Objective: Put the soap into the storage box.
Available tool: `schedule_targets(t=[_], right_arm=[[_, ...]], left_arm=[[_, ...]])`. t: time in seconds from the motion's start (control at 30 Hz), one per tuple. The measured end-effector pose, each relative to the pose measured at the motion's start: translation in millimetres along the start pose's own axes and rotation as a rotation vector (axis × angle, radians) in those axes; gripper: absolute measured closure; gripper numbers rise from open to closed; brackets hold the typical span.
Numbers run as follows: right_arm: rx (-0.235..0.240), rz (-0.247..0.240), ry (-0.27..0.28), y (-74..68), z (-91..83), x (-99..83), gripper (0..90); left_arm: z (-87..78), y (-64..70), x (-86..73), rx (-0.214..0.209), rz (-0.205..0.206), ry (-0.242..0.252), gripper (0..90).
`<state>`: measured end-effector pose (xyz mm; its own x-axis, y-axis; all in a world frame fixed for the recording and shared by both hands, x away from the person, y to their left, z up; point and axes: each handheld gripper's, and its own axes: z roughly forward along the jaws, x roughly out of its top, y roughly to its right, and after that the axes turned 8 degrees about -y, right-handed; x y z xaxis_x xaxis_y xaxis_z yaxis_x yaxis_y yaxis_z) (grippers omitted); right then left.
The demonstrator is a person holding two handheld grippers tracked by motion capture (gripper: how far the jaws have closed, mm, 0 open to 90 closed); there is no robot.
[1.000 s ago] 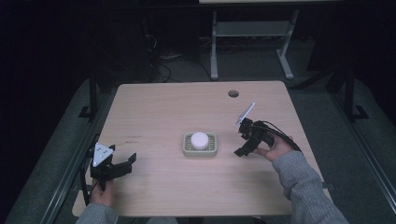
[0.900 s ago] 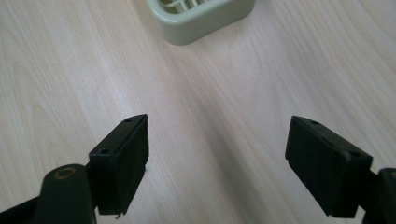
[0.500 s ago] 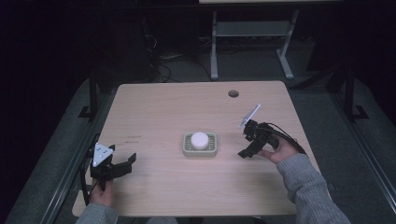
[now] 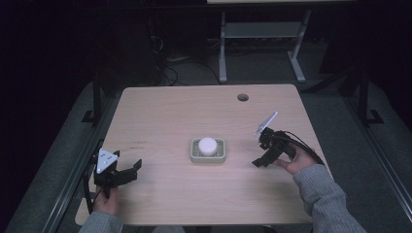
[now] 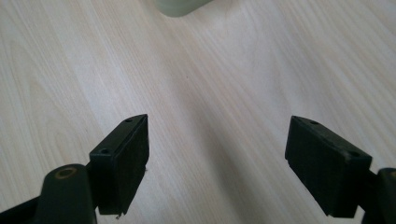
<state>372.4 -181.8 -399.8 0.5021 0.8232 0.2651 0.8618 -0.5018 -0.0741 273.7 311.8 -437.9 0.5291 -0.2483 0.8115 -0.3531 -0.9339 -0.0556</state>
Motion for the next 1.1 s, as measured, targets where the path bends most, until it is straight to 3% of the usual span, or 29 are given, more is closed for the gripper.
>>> schedule_targets(t=[0.77,0.93,1.1], right_arm=[[0.013,0.069,0.027,-4.3,11.1,-48.4,21.3],[0.009,0.087,0.049,-10.5,10.0,-58.4,20.2],[0.001,0.1,0.07,-18.1,8.8,-70.6,19.3]], left_arm=[[0.6,1.1,-0.6,-0.002,-0.005,0.001,12.9],[-1.4,0.0,-0.9,0.0,0.006,0.006,12.9],[-3.4,-4.5,-3.9,0.001,-0.008,0.001,12.9]])
